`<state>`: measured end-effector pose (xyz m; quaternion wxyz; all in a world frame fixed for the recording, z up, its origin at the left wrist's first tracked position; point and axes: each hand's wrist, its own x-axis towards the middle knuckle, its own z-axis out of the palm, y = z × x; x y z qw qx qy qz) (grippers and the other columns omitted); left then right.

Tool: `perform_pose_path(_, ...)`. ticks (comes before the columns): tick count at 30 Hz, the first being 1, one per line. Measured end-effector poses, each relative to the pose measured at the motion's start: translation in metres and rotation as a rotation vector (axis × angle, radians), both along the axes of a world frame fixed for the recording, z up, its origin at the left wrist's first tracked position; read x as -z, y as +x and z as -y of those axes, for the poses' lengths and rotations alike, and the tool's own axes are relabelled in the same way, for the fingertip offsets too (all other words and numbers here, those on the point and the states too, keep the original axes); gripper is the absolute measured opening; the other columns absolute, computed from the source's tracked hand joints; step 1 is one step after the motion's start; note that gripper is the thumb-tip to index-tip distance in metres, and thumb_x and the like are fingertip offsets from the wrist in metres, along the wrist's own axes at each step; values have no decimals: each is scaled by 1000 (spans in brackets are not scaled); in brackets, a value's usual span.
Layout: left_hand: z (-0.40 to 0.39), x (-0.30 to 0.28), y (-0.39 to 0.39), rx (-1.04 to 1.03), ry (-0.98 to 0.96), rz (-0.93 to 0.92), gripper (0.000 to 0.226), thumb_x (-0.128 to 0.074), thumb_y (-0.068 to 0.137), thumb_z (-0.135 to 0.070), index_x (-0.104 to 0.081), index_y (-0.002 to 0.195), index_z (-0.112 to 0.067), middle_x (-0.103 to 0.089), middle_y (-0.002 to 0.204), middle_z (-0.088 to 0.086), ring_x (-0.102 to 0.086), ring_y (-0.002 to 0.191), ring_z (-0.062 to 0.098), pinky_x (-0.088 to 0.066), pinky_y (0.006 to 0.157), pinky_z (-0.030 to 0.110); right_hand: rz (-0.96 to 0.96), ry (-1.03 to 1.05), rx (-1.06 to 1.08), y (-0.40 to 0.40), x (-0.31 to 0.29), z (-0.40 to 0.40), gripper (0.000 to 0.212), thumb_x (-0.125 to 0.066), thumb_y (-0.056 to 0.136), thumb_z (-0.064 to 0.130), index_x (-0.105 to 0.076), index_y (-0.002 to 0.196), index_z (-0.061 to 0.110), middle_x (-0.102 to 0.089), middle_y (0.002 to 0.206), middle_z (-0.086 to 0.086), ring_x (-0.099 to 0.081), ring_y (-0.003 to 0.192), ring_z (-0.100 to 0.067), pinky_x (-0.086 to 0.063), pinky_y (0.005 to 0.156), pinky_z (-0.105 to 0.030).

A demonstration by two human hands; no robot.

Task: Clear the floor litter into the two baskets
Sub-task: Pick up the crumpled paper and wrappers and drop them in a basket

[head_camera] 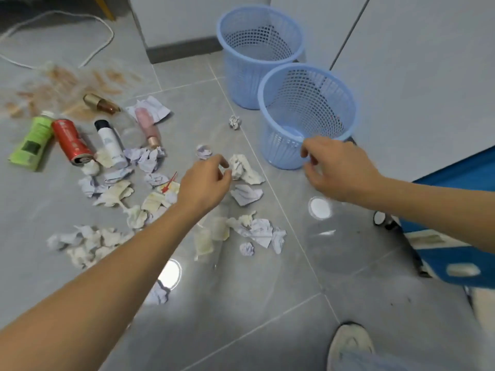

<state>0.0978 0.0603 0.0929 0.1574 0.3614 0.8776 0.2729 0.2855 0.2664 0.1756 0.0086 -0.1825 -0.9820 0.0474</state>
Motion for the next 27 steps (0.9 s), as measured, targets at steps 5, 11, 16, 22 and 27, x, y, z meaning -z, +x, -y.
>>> perform_pose_path(5, 37, 61, 71, 199, -148, 52, 27, -57, 94, -33, -65, 118, -25, -62, 110, -2, -57, 111, 23, -53, 78, 39, 388, -202, -44, 5, 98, 79, 40, -56, 94, 41, -48, 129, 24, -54, 124, -4, -62, 106, -33, -52, 82, -44)
perform_pose_path(11, 44, 106, 100, 372, -329, -32, 38, -65, 87, -29, -62, 124, -23, -50, 123, 4, -48, 117, 27, -50, 79, 40, 376, -256, 35, 36, 180, 117, 57, -73, 83, 35, -45, 131, 23, -44, 125, -4, -48, 114, -28, -49, 82, -41)
perform_pose_path(16, 45, 121, 102, 324, -266, 1, 23, -62, 91, -27, -65, 113, -24, -55, 117, -2, -48, 115, 21, -49, 73, 35, 240, -258, 25, 50, 199, 122, 40, -67, 82, 16, -49, 118, 19, -57, 103, -5, -55, 96, -31, -36, 67, -36)
perform_pose_path(22, 44, 91, 74, 282, -54, 20, 11, -65, 90, -24, -68, 100, -28, -59, 98, -11, -55, 104, 16, -52, 71, 37, 93, -399, 71, 34, 168, 106, 45, -63, 84, 13, -46, 125, 24, -66, 98, -7, -61, 89, -34, -45, 67, -38)
perform_pose_path(27, 13, 3, 31, 330, 170, -79, 16, -71, 91, -26, -63, 104, -29, -58, 99, -14, -59, 98, 12, -52, 72, 36, -113, -436, 36, 4, 82, 67, 45, -63, 84, 12, -50, 125, 25, -68, 101, 0, -63, 87, -27, -51, 71, -38)
